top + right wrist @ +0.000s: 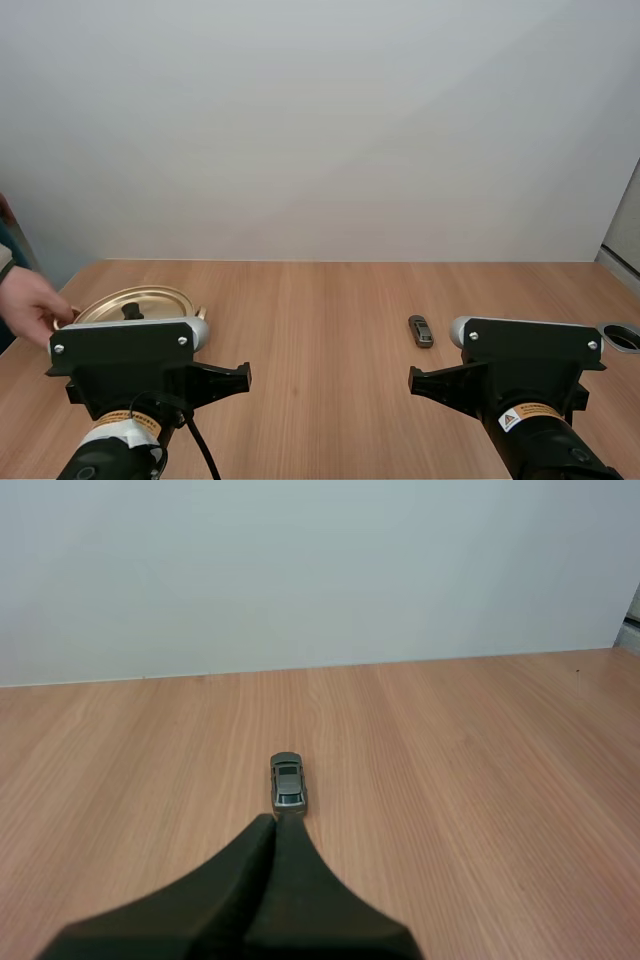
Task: Open the pot, put the car inside, and close it
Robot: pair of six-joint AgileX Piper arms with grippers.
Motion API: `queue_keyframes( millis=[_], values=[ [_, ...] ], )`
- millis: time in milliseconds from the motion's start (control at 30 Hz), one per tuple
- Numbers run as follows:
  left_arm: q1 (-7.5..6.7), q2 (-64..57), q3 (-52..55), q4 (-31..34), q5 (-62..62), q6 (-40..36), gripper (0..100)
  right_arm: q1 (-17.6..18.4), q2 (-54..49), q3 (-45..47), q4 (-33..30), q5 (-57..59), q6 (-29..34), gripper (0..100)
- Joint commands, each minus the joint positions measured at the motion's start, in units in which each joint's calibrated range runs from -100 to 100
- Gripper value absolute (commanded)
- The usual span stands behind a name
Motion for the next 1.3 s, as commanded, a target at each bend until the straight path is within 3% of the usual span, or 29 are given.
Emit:
queue_keyframes(
  millis=[0, 1267],
  values=[
    [0.04, 0.0, 0.0, -0.04, 0.0, 0.04, 0, 0.03, -0.01, 0.0, -0.07, 0.04, 0.04, 0],
    [0.04, 0.0, 0.0, -0.14, -0.58, 0.03, 0, 0.03, -0.01, 0.0, 0.05, 0.04, 0.04, 0]
  ],
)
